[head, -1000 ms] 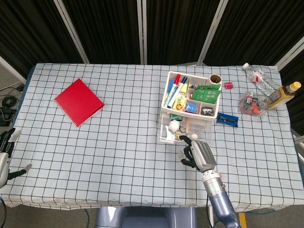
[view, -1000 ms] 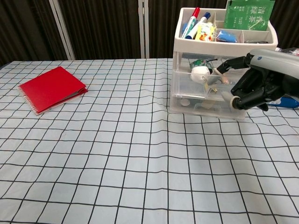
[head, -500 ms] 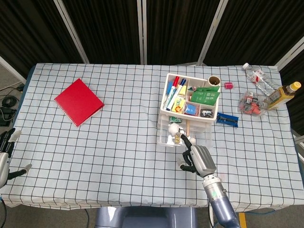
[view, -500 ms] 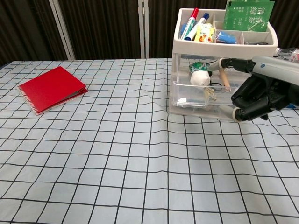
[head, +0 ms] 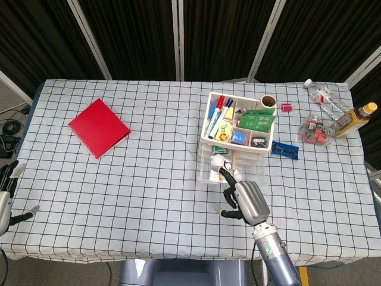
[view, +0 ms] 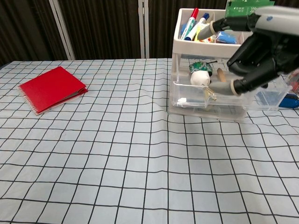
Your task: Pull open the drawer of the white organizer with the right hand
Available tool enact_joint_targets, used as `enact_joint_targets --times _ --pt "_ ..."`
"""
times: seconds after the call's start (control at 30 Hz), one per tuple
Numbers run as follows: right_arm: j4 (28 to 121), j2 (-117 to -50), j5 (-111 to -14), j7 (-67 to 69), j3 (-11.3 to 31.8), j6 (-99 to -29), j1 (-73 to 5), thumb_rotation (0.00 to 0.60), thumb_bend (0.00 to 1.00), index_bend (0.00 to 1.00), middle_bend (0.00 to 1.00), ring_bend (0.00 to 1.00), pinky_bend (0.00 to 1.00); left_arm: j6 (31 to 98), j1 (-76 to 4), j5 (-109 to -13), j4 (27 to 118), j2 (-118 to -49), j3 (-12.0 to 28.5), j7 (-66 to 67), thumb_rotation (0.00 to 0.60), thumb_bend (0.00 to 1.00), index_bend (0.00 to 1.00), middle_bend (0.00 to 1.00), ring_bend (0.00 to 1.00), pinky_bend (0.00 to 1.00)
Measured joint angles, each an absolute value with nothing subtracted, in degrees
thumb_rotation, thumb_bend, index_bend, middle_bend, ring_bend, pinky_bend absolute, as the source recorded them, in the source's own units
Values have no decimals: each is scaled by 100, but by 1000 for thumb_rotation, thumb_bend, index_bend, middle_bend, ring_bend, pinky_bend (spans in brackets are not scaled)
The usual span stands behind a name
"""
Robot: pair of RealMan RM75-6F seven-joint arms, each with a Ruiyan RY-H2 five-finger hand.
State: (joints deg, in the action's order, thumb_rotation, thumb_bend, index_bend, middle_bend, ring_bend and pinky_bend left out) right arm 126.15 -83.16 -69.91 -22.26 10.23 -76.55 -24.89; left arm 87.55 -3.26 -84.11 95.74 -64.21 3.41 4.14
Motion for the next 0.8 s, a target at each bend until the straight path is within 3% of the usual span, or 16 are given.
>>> enact_joint_targets --times 0.2,0.37,0.8 --pt "12794 -8206 -6027 -3202 1707 -7567 -3032 600 72 297 1000 1000 832 8804 -312 -8439 9558 -6413 353 362 600 3 0 0 0 0" --pt "12768 -8031 -5284 -3910 2060 -7382 -3564 600 52 440 1000 1000 862 8813 -310 -8440 9552 -6413 360 354 600 3 0 0 0 0" --pt "12112 -7864 -4497 -5306 2006 -7073 -4731 600 39 475 1000 1000 862 8795 -314 -8406 9526 -6409 380 311 600 4 0 0 0 0"
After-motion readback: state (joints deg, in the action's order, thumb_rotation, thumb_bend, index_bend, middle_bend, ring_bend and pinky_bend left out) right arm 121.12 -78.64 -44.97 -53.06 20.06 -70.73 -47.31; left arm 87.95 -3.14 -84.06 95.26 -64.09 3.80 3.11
